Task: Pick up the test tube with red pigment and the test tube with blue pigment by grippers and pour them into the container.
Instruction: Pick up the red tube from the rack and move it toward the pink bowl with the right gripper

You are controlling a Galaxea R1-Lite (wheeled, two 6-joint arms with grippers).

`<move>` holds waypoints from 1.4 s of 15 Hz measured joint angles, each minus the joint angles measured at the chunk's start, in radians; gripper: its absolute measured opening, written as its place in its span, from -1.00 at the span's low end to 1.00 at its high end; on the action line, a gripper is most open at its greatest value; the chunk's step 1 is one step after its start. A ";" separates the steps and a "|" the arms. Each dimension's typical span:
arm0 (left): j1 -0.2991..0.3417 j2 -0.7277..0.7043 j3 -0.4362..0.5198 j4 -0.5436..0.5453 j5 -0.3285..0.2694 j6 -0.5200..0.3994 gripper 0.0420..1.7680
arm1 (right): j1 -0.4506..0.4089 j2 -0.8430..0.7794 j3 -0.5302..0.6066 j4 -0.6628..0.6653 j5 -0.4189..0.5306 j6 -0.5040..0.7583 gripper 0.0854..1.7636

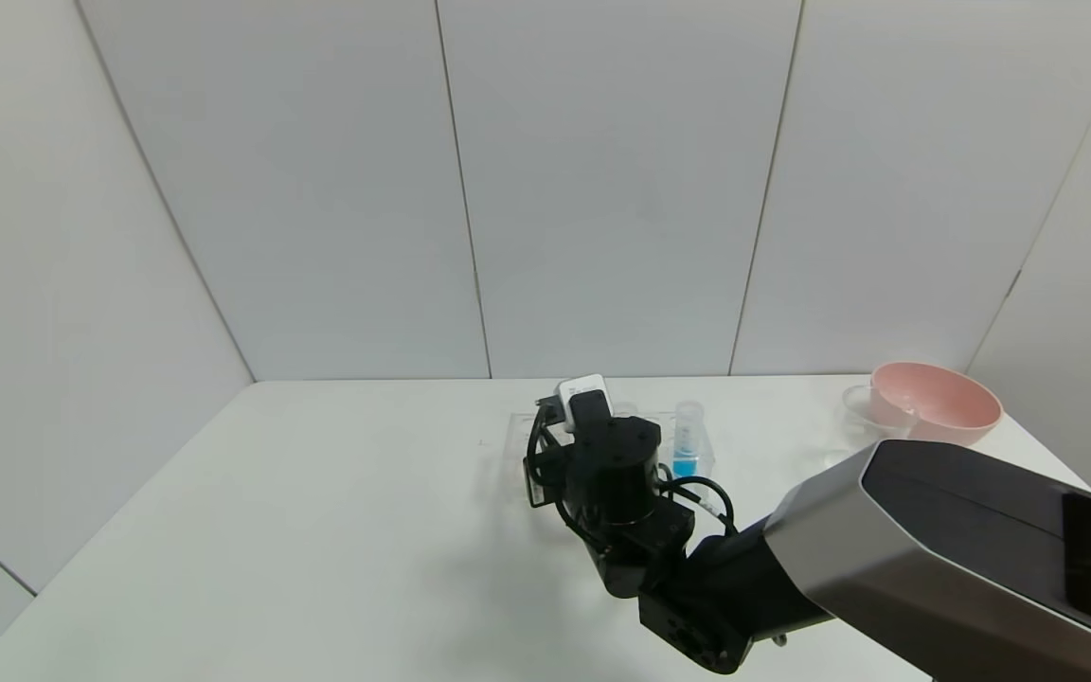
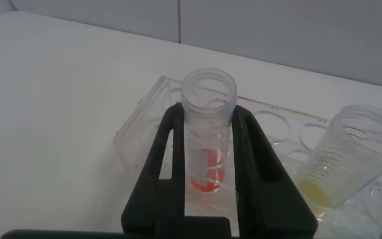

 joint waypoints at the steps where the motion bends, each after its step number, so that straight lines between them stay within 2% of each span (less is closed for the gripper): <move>1: 0.000 0.000 0.000 0.000 0.000 0.000 1.00 | 0.002 -0.002 0.000 0.001 0.000 -0.001 -0.52; 7: 0.000 0.000 0.000 0.000 0.000 0.000 1.00 | 0.006 -0.023 -0.008 0.002 0.004 -0.018 -0.52; 15: 0.000 0.000 0.000 0.000 0.000 0.000 1.00 | 0.006 -0.161 -0.010 0.045 0.033 -0.059 -0.52; 21: 0.000 0.000 0.000 0.000 0.000 0.000 1.00 | 0.008 -0.191 0.014 0.040 0.031 -0.061 -0.52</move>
